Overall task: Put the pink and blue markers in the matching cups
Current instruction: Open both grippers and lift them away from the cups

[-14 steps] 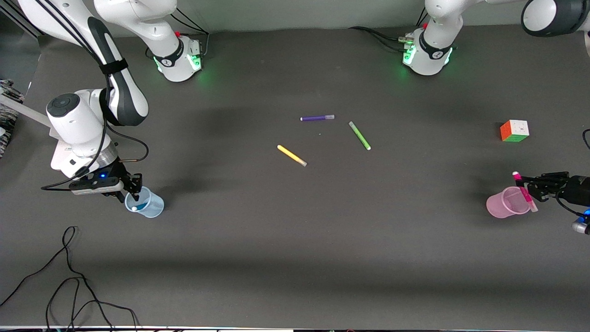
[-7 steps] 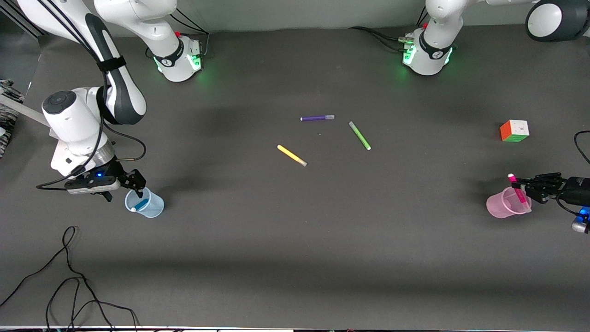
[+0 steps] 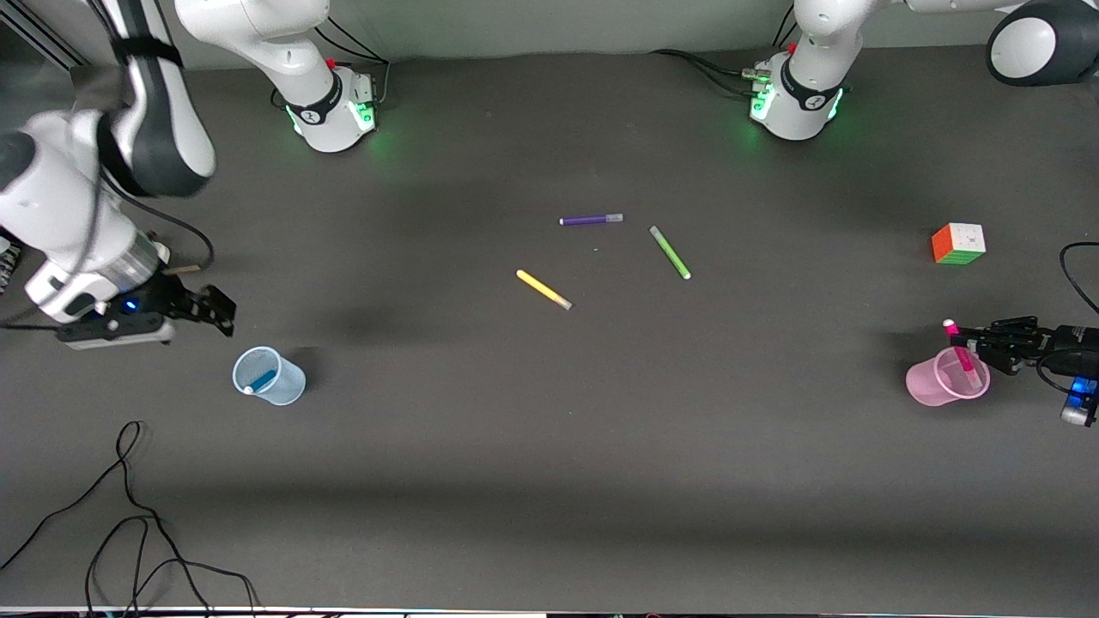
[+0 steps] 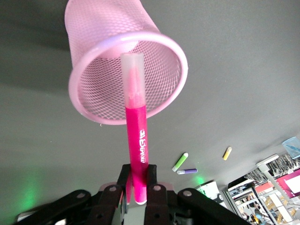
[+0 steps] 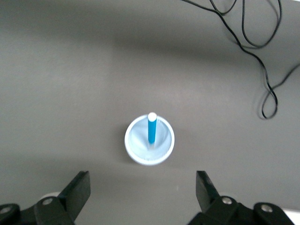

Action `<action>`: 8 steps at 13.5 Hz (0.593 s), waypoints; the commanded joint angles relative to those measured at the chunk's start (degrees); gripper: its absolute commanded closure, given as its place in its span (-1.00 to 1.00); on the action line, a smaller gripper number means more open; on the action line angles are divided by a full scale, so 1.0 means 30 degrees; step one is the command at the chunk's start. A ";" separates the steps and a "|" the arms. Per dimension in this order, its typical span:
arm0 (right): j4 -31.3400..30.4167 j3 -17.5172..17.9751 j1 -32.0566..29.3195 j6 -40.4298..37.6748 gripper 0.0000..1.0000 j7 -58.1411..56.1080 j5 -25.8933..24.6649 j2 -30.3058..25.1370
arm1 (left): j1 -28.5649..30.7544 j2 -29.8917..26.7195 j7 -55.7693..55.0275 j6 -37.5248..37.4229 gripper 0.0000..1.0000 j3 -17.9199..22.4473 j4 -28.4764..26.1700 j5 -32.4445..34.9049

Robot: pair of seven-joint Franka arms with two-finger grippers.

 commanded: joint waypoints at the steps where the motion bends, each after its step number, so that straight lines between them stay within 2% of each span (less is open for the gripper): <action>1: 0.0868 0.0473 0.0119 -0.3336 -1.00 0.0265 0.0470 -0.1603 | 0.0121 0.0156 0.0158 -0.0108 0.28 -0.0141 0.0349 -0.0265; 2: 0.0840 0.0533 0.0147 -0.4101 -1.00 0.0499 0.0470 -0.2218 | 0.0092 0.0156 0.0188 -0.0077 -0.06 -0.0141 0.0349 -0.0236; 3: 0.0840 0.0708 0.0148 -0.4921 -1.00 0.1053 0.0470 -0.2631 | 0.0092 0.0156 0.0246 -0.0048 -0.10 -0.0141 0.0349 -0.0236; 5: 0.0840 0.1031 0.0031 -0.5805 -1.00 0.1234 0.0470 -0.3394 | -0.0024 0.0127 0.0246 -0.0018 -0.99 -0.0170 0.0436 -0.0178; 7: 0.0811 0.1061 0.0031 -0.6334 -1.00 0.1292 0.0470 -0.3979 | -0.0404 -0.0106 0.0276 0.0301 -0.99 -0.0200 0.0641 0.0404; 8: 0.0811 0.1090 0.0031 -0.6655 -1.00 0.1293 0.0470 -0.4185 | -0.0812 -0.0485 0.0508 0.0507 -0.99 -0.0287 0.0874 0.1481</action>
